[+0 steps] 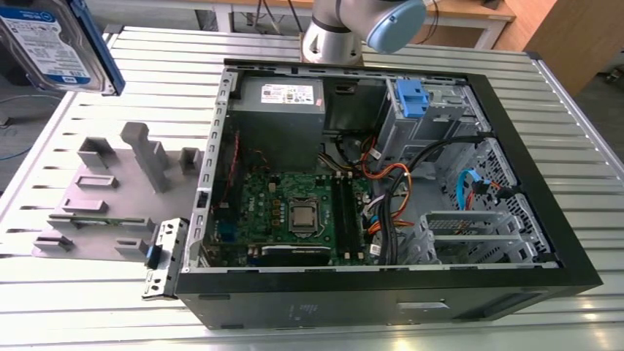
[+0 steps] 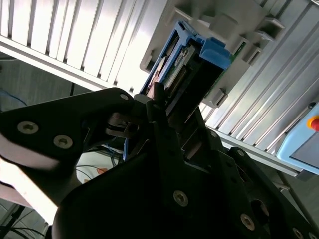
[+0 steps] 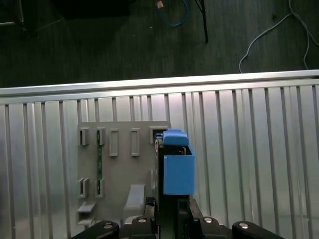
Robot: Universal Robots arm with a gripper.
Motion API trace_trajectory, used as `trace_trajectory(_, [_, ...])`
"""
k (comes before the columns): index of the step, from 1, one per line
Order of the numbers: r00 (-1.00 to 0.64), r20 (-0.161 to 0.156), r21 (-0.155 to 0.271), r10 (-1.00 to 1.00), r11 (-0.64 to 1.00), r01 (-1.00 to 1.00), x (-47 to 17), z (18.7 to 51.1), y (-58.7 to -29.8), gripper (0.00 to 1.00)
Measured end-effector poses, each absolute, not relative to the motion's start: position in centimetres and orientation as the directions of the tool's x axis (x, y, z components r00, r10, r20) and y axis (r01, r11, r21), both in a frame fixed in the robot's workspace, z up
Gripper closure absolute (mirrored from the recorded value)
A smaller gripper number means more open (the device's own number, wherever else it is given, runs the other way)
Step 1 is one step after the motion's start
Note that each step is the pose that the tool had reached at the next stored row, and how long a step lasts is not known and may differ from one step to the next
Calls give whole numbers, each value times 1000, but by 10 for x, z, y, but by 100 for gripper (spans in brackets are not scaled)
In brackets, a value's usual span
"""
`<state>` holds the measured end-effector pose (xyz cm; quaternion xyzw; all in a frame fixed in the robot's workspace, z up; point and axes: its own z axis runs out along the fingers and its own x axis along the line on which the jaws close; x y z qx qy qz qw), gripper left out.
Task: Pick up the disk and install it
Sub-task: 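Pick up the disk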
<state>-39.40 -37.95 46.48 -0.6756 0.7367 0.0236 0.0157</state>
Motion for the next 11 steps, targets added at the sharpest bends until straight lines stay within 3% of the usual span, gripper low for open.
trace_trajectory(11, [-87, -51, 13, -995, 86, -996, -394, 493, -379, 65])
